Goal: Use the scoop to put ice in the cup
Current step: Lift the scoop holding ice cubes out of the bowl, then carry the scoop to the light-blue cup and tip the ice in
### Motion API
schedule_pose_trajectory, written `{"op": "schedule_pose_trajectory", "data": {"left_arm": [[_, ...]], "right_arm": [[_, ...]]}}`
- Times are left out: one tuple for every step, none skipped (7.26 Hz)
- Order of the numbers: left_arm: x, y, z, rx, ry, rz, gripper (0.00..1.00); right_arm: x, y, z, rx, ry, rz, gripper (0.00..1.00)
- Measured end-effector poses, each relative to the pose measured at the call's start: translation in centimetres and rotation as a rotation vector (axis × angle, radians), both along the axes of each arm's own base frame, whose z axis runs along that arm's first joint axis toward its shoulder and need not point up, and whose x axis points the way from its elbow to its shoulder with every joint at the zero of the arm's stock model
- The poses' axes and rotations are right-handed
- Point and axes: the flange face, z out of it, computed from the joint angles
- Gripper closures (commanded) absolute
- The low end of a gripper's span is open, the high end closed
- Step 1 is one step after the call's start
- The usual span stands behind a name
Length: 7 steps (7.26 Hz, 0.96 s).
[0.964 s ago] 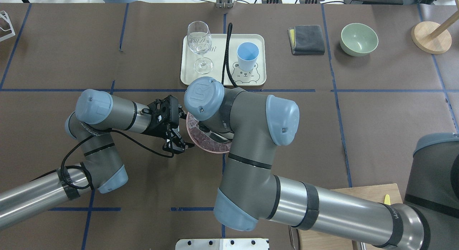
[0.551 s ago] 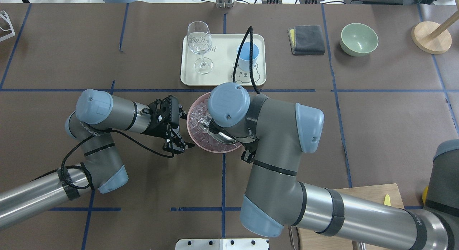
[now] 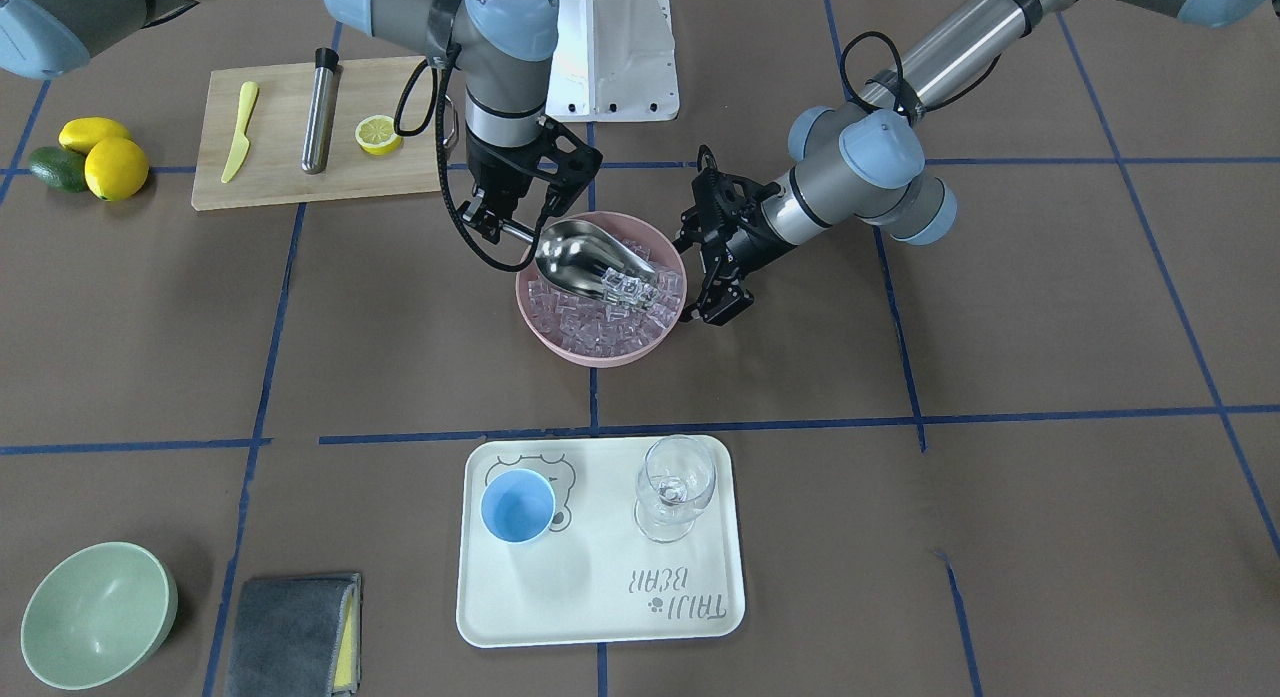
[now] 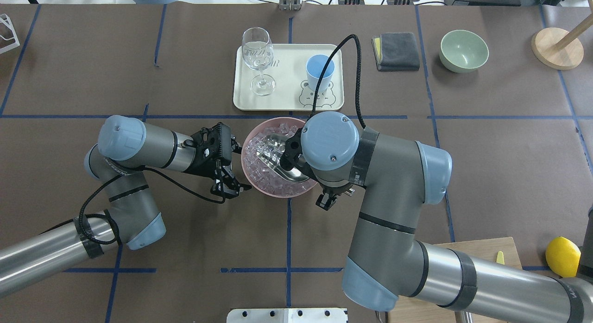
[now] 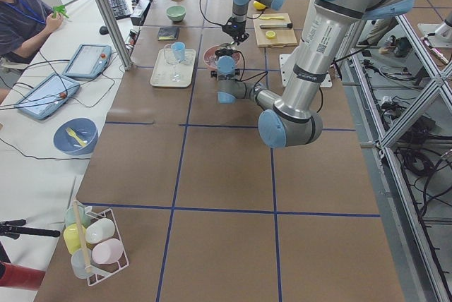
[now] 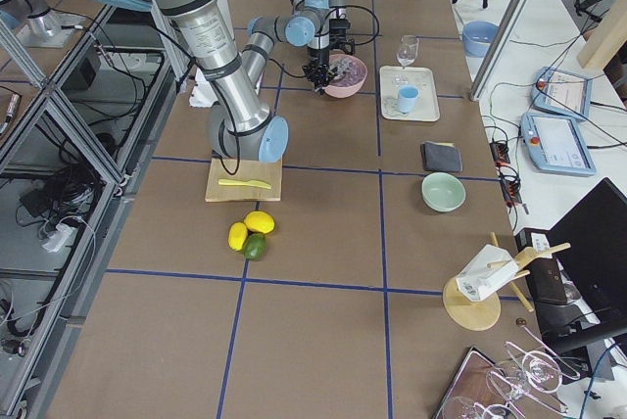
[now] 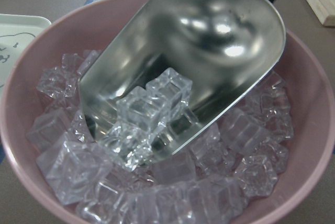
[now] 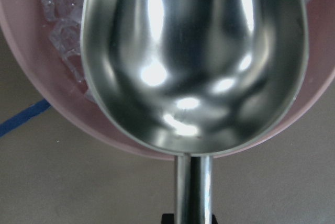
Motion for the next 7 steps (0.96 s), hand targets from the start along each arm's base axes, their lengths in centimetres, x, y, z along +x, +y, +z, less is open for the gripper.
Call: {"op": "schedule_pose_trajectory", "data": {"left_arm": [[0.0, 0.0, 0.0, 0.0, 0.0, 0.0, 0.0], [0.0, 0.0, 0.0, 0.0, 0.0, 0.0, 0.0], [0.0, 0.0, 0.0, 0.0, 0.0, 0.0, 0.0], [0.0, 0.0, 0.0, 0.0, 0.0, 0.0, 0.0], [0.0, 0.0, 0.0, 0.0, 0.0, 0.0, 0.0], [0.0, 0.0, -0.1, 0.0, 0.001, 0.001, 0.0], [0.0, 0.0, -0.1, 0.001, 0.001, 0.001, 0.0]], "right_arm": [[0.7, 0.2, 0.2, 0.0, -0.036, 0.02, 1.0], [1.0, 0.4, 0.8, 0.002, -0.086, 0.043, 1.0], [1.5, 0.3, 1.3, -0.004, -0.129, 0.064, 1.0], [2.5, -0.2, 1.1, -0.016, -0.153, 0.08, 1.0], [4.3, -1.6, 0.8, -0.05, -0.153, 0.1, 1.0], [6.3, -3.4, 0.5, -0.094, -0.139, 0.126, 1.0], [8.3, -5.4, -0.1, -0.13, -0.119, 0.157, 1.0]]}}
